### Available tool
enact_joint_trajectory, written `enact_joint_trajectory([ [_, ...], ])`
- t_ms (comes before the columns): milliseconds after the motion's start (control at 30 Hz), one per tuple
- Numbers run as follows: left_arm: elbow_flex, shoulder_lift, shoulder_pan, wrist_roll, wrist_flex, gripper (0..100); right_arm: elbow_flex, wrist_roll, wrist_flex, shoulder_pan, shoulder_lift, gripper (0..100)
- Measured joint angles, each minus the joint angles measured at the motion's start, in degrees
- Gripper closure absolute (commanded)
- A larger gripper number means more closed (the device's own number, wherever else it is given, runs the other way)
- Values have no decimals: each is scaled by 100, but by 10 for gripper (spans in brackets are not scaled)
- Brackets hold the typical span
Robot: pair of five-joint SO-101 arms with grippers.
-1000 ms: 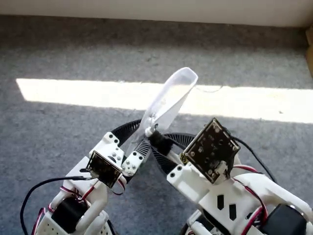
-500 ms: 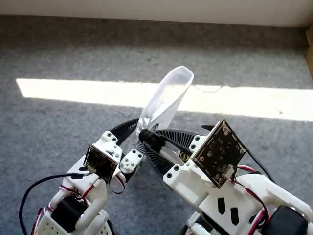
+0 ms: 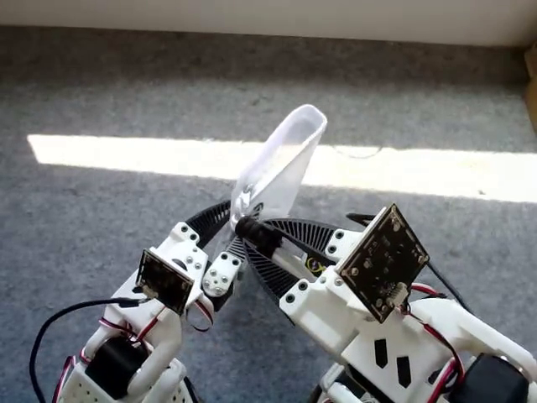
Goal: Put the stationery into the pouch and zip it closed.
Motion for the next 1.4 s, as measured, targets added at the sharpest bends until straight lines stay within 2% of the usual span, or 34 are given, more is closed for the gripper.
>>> enact_joint_trajectory([
  [333,0,0,0,0,-105,994,0,-9,-273,26,-9,994],
  [667,-9,0,-9,9,264,995,-9,-325,-1248,1099,-53,994],
  [900,-9,0,-9,9,378,995,88,-404,-1354,1591,-53,992],
  [967,-18,-9,-9,9,396,995,281,-404,-1354,1591,-62,977],
  [1100,-18,-9,-9,9,396,995,659,-404,-1240,1600,-53,833],
  [1167,-18,-9,-9,9,396,995,809,-404,-985,1371,-44,782],
  [1400,-18,-9,-44,18,396,995,853,-413,-264,299,-35,779],
])
